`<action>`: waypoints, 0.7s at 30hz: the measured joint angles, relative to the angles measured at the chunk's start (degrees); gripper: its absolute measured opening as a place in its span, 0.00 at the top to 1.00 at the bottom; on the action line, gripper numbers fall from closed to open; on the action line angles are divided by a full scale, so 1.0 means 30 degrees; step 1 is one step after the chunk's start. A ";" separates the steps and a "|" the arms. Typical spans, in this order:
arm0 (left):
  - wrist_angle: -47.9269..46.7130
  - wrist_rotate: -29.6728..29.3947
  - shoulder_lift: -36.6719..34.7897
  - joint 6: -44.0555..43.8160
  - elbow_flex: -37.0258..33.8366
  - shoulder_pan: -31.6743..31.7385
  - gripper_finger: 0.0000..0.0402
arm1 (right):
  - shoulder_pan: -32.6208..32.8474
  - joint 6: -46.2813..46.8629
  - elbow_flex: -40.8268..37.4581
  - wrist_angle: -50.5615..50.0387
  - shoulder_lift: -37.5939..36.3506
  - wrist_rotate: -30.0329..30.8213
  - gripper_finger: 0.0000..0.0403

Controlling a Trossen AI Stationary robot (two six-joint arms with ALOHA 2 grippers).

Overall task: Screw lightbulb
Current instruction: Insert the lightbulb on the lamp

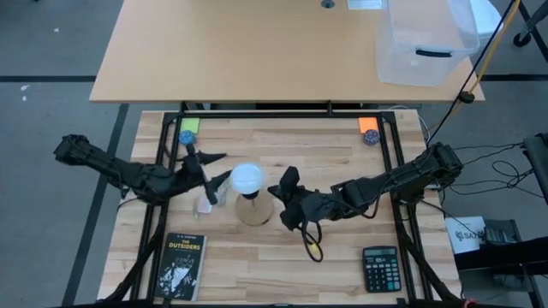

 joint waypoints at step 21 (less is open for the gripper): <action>-0.0196 -0.1710 -0.1019 0.1977 0.0000 -0.4095 0.34 | -0.2432 0.4949 -0.0010 -0.3549 -0.0179 0.0030 1.00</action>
